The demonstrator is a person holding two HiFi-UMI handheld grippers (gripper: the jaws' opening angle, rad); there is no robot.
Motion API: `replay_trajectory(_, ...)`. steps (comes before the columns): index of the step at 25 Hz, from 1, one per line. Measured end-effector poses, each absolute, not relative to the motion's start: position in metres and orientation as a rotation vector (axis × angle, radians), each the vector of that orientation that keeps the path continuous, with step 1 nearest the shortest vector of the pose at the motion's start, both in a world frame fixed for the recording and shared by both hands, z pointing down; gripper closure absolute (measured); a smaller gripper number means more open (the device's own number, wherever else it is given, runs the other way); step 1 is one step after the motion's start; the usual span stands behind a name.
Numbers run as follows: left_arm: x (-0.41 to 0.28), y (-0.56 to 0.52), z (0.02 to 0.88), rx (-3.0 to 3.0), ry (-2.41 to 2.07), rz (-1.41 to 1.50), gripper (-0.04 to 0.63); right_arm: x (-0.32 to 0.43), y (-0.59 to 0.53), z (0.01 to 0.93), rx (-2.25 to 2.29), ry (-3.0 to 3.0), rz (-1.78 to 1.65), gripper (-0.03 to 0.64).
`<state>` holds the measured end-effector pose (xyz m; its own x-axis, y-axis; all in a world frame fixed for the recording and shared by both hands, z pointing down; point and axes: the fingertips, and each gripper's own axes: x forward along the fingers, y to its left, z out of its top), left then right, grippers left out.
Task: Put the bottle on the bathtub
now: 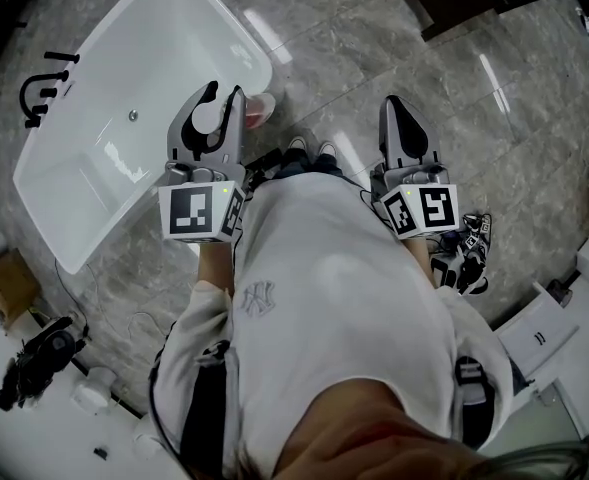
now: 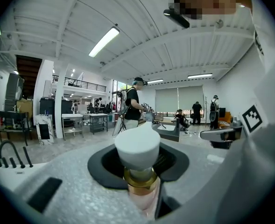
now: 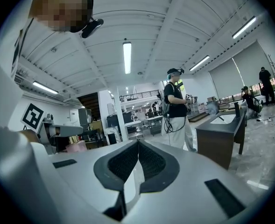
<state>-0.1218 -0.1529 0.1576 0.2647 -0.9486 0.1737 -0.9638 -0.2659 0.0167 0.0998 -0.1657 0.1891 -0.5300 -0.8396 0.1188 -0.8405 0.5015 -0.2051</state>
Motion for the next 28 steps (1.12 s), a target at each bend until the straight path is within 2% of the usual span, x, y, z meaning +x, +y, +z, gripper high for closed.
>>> replay_trajectory(15,-0.148,-0.167,0.203,2.375,-1.753,0.326,0.463,0.072,-0.166,0.217,1.451,-2.688,0.417,0.604)
replay_trajectory(28,-0.094,-0.172,0.326,2.455,-1.4,0.516,0.464,0.075,-0.172,0.293,1.473,-2.581,0.563,0.604)
